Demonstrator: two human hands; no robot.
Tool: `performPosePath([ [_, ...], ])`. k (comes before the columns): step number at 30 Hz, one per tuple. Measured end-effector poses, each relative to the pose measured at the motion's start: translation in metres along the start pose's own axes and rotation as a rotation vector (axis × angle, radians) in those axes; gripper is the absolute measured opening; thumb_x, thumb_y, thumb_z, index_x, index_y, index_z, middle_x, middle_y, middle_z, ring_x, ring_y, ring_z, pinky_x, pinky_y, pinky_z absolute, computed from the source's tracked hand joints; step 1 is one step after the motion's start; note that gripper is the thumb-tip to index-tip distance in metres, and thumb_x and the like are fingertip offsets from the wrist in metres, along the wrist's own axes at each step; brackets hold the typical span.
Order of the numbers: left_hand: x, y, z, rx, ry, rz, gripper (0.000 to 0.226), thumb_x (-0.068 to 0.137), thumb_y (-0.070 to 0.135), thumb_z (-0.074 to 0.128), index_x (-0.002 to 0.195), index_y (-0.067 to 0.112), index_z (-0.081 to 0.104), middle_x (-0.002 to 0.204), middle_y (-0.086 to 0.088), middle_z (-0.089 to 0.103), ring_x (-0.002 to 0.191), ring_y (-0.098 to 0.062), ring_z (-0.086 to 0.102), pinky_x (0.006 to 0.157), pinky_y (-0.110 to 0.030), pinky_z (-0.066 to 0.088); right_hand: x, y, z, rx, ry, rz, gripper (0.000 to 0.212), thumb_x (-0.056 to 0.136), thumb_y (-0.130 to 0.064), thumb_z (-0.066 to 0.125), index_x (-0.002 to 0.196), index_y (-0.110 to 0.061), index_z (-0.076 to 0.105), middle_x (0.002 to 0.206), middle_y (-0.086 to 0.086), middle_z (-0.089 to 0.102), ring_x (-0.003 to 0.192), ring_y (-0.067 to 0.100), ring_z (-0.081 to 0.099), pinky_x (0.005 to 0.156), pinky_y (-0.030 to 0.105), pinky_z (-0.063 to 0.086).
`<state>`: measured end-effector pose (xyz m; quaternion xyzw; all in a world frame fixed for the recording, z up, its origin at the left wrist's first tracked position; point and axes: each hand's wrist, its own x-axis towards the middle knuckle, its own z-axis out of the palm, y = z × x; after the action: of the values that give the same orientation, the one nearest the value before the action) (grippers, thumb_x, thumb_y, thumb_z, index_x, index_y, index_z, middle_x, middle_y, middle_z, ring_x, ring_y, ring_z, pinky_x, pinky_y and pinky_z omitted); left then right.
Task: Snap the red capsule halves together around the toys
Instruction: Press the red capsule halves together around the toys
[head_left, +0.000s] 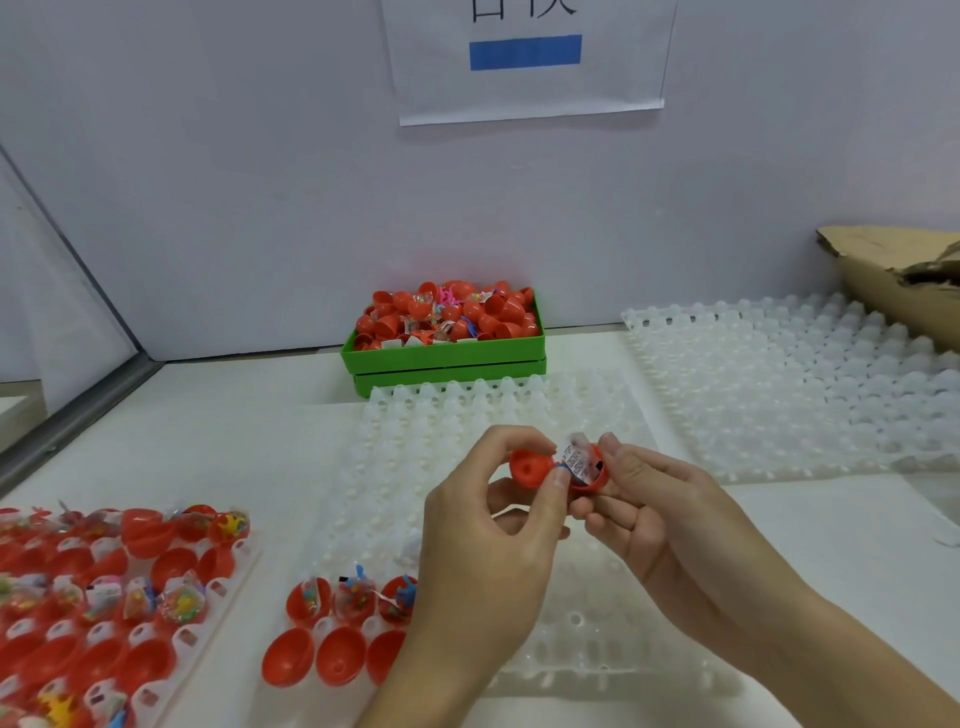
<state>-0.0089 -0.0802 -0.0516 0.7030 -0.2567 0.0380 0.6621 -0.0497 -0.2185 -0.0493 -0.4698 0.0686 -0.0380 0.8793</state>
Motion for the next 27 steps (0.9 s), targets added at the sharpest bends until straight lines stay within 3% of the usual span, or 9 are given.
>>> performPosePath([
  [9,0.0018,-0.0012,-0.0008,-0.056,0.050,-0.011,0.017,0.091,0.000,0.064,0.088,0.017,0.066,0.087,0.009,0.072,0.067,-0.018,0.075,0.061,-0.019,0.058,-0.0001,-0.0011,0.0000,0.028,0.008,0.012,0.034,0.080,-0.031,0.068,0.091,0.000,0.077,0.081,0.015,0.065,0.065,0.014,0.065,0.062,0.019,0.057],
  [20,-0.0018,-0.0010,0.0015,0.041,0.016,0.006,0.031,0.094,0.003,0.061,0.097,0.034,0.063,0.099,0.015,0.068,0.072,-0.014,0.075,0.063,-0.022,0.060,0.0004,-0.0008,-0.0010,-0.056,0.051,0.000,0.034,0.078,-0.035,0.068,0.085,-0.004,0.078,0.077,0.016,0.067,0.058,0.017,0.063,0.054,0.021,0.055],
  [24,-0.0005,-0.0026,-0.0005,-0.057,-0.028,-0.088,0.035,0.092,0.002,0.063,0.107,0.034,0.064,0.101,0.013,0.069,0.075,-0.018,0.076,0.067,-0.022,0.059,-0.0018,-0.0027,-0.0013,-0.235,0.120,-0.061,0.029,0.082,-0.037,0.064,0.088,-0.012,0.076,0.078,0.019,0.069,0.056,0.024,0.062,0.049,0.024,0.049],
  [27,0.0008,-0.0059,0.0004,-0.056,-0.067,-0.164,0.033,0.088,0.000,0.069,0.106,0.027,0.069,0.097,0.006,0.072,0.076,-0.018,0.076,0.072,-0.024,0.060,-0.0016,-0.0010,-0.0055,-0.573,0.209,-0.209,0.019,0.096,-0.025,0.057,0.089,-0.027,0.074,0.083,0.005,0.074,0.061,0.021,0.068,0.055,0.028,0.049],
])
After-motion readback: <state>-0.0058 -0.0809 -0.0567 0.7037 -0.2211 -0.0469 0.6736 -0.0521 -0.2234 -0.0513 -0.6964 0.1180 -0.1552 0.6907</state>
